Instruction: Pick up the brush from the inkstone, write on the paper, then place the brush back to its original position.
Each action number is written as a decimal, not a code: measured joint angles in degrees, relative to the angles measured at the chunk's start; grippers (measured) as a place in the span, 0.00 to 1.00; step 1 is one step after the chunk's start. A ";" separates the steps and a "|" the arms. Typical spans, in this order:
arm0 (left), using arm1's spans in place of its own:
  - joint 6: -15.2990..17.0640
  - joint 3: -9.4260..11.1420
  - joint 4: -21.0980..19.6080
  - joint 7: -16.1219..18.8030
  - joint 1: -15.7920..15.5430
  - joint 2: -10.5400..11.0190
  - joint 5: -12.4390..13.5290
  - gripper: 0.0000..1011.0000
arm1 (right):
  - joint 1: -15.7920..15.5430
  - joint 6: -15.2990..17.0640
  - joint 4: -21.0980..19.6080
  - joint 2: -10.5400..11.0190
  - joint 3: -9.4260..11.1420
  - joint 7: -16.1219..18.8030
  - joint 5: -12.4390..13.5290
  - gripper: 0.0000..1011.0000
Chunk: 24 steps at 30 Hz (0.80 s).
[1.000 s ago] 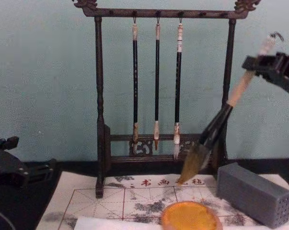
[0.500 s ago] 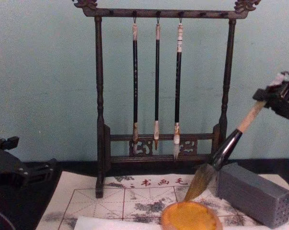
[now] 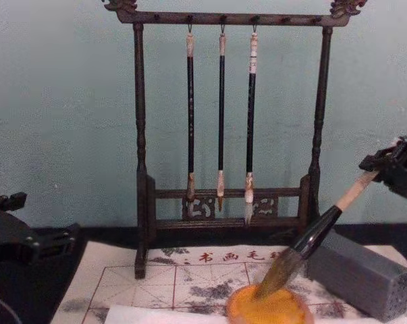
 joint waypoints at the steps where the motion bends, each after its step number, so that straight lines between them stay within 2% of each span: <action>1: 0.00 0.00 0.00 0.00 0.00 0.00 0.00 0.99 | 0.00 0.00 0.03 0.03 -0.17 -0.20 0.34 0.18; 15: 0.00 0.00 0.00 0.00 0.00 0.00 0.00 0.99 | -1.49 0.01 -1.61 0.75 -0.74 -2.91 3.85 0.18; 24: 0.00 0.00 0.00 0.00 0.00 0.00 0.00 0.99 | -1.68 -0.45 -1.72 1.20 -1.47 -4.31 5.12 0.18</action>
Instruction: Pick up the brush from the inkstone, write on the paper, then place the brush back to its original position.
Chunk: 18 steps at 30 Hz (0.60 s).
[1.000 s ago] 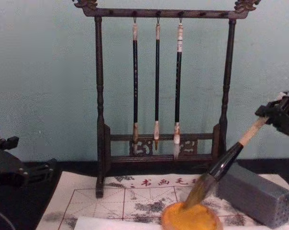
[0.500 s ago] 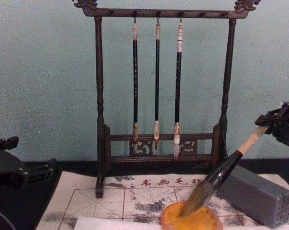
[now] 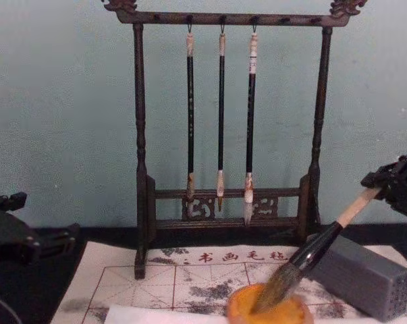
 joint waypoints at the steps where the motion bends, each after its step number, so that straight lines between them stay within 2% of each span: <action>1: 0.00 0.00 0.00 0.00 0.00 0.00 0.00 0.99 | 0.00 -0.13 0.00 0.06 -0.14 -0.13 0.19 0.18; 18: 0.00 0.00 0.00 0.00 0.00 0.00 0.00 0.99 | 0.83 -0.83 1.25 0.51 -1.61 -1.39 3.50 0.18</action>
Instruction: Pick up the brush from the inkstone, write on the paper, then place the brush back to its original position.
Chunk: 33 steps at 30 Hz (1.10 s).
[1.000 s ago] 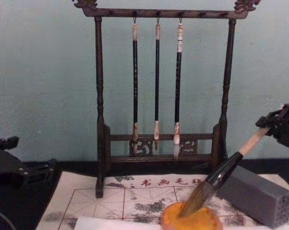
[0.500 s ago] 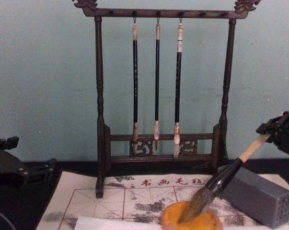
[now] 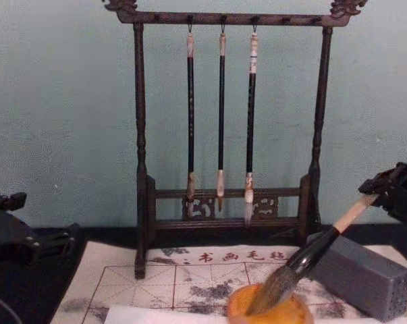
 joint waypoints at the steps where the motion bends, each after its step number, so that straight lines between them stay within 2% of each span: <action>1: 0.00 0.00 0.00 0.00 0.00 0.00 0.00 0.99 | 0.09 -0.16 0.13 0.08 -0.22 -0.01 0.16 0.18; 33: 0.00 0.00 0.00 0.00 0.00 0.00 0.00 0.99 | 0.93 -2.68 1.66 1.83 -3.45 -1.34 4.69 0.18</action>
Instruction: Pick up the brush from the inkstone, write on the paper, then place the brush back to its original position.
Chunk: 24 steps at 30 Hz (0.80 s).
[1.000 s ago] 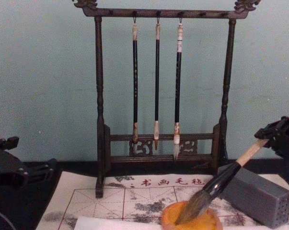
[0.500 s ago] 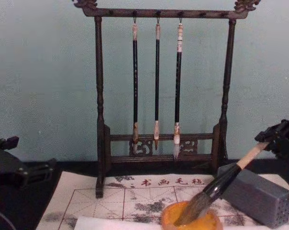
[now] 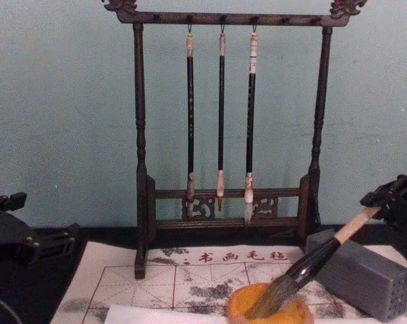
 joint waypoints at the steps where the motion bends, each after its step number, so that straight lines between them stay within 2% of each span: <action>1: 0.00 0.00 0.00 0.00 0.00 0.00 0.00 0.99 | 0.03 0.05 0.08 0.06 -0.02 -0.09 0.48 0.18; 12: 0.00 0.00 0.00 0.00 0.00 0.00 0.00 0.99 | 0.35 -0.01 0.39 0.84 -0.80 -0.71 2.84 0.18; 24: 0.00 0.00 0.00 0.00 0.00 0.00 0.00 0.99 | 0.57 -0.52 0.46 1.44 -1.49 -0.93 3.49 0.18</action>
